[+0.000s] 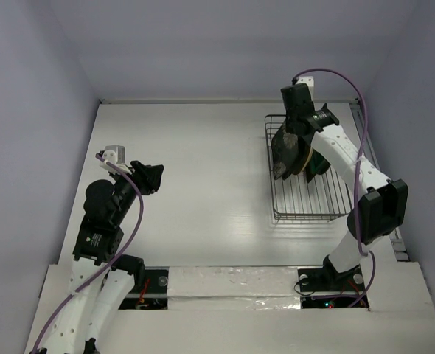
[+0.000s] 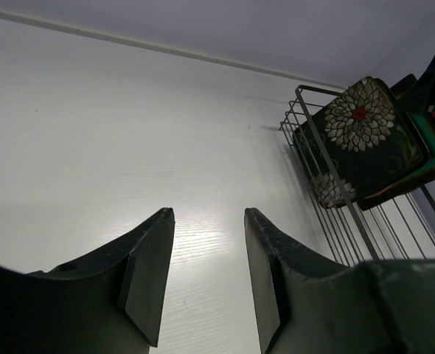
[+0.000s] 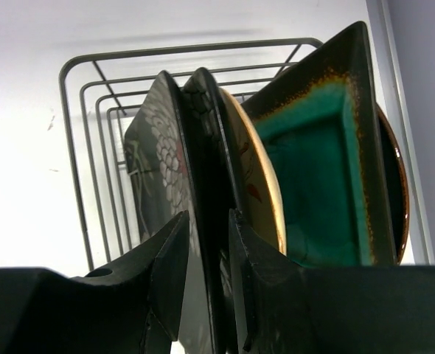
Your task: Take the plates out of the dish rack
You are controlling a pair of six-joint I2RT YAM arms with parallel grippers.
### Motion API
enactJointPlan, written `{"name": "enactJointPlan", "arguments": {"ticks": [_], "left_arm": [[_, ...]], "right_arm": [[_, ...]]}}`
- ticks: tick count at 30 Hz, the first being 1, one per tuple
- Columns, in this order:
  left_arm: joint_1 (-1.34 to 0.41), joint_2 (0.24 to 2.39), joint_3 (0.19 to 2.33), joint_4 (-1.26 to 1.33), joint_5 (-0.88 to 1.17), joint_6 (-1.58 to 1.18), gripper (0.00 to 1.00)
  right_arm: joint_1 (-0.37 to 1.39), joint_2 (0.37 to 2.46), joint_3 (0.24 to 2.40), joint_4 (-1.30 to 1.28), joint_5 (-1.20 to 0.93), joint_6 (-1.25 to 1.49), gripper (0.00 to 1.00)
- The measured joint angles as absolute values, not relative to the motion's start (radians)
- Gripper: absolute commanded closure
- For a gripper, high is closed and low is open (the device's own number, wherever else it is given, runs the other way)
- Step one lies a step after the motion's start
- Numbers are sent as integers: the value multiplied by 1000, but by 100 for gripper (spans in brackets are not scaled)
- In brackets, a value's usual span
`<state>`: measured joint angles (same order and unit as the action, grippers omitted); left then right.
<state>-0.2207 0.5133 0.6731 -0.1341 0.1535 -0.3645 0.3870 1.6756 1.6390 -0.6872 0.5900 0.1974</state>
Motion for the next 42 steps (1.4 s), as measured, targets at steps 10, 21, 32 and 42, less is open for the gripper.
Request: {"name": "enactJointPlan", "arguments": {"ticks": [10,21,32,42], "left_arm": [[-221,513,673,-134,153,-364,60],[-221,513,673,-134,154,-364,60],[-221,513,673,-134,156,-364,60],[-221,513,673,-134,157,-364,60]], "right_arm": [[373,1720,1633,-678,585,197,71],[371,1751,1626,-673,578,168,93],[368,1742,1626,-681,575,74,100],[377,1672,1626,-708,583,47,100]]}}
